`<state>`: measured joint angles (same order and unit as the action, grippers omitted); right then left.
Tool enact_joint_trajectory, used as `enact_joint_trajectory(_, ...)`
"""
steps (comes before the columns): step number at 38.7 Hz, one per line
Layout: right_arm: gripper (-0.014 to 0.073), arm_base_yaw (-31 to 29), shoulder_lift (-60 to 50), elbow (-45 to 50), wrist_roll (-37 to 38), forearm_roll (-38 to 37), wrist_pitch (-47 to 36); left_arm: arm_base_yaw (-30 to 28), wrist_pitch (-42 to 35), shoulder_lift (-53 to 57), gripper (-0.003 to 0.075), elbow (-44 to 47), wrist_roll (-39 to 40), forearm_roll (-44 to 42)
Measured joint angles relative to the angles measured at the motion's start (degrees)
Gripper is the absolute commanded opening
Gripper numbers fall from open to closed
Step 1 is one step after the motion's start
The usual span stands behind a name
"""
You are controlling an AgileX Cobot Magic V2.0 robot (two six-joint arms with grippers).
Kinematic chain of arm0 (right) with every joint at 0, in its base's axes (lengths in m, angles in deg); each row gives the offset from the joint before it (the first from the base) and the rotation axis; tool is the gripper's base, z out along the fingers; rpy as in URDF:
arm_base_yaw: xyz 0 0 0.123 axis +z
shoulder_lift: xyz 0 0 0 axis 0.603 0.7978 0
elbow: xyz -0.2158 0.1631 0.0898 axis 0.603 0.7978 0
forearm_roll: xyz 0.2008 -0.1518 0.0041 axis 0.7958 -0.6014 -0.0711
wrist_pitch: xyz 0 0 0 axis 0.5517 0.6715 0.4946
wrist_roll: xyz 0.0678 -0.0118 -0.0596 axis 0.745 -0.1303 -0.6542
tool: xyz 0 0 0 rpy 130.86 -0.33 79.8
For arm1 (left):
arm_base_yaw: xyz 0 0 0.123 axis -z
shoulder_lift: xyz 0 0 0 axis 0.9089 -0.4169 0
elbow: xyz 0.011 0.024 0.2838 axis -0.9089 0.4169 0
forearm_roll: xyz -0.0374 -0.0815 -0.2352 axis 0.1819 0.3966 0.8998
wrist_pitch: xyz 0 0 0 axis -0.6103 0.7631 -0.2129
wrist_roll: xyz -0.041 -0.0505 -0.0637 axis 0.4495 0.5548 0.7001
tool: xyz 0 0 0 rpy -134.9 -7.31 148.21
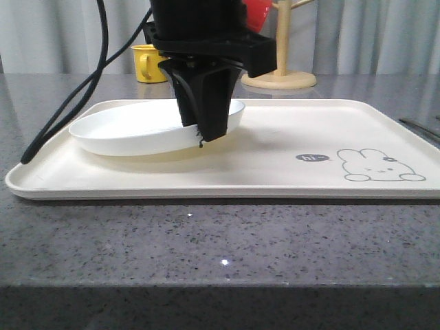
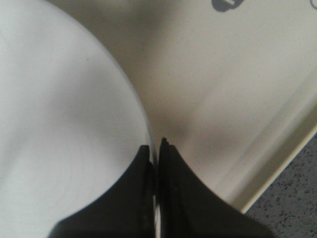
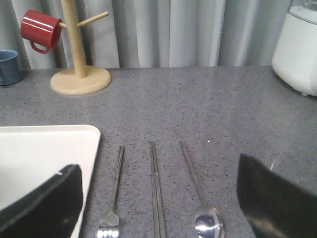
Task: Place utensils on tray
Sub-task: 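Lift the plate onto the tray and release it with the left gripper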
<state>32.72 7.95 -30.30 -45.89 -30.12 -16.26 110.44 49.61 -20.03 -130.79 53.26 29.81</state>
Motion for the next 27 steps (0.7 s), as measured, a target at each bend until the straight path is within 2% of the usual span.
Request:
enact_joint_trajectory(3, 0.0652, 0.00, 0.00, 0.00, 0.00, 0.00, 0.00, 0.00, 0.00, 0.00, 0.0110, -0.12, 0.00, 0.29)
enact_joint_trajectory(9, 0.0652, 0.00, 0.00, 0.00, 0.00, 0.00, 0.00, 0.00, 0.00, 0.00, 0.0368, -0.12, 0.00, 0.98)
enact_joint_trajectory(12, 0.0652, 0.00, 0.00, 0.00, 0.00, 0.00, 0.00, 0.00, 0.00, 0.00, 0.0421, -0.12, 0.13, 1.07)
enact_joint_trajectory(19, 0.0652, 0.00, 0.00, 0.00, 0.00, 0.00, 0.00, -0.22, 0.00, 0.51, 0.0385, -0.12, 0.12, 1.07)
enact_joint_trajectory(24, 0.0652, 0.00, 0.00, 0.00, 0.00, 0.00, 0.00, -2.36, 0.00, 2.81, 0.0284, -0.12, 0.12, 1.74)
enact_joint_trajectory(27, 0.0652, 0.00, 0.00, 0.00, 0.00, 0.00, 0.00, -5.69, 0.00, 5.22, 0.0210, -0.12, 0.41, 1.84)
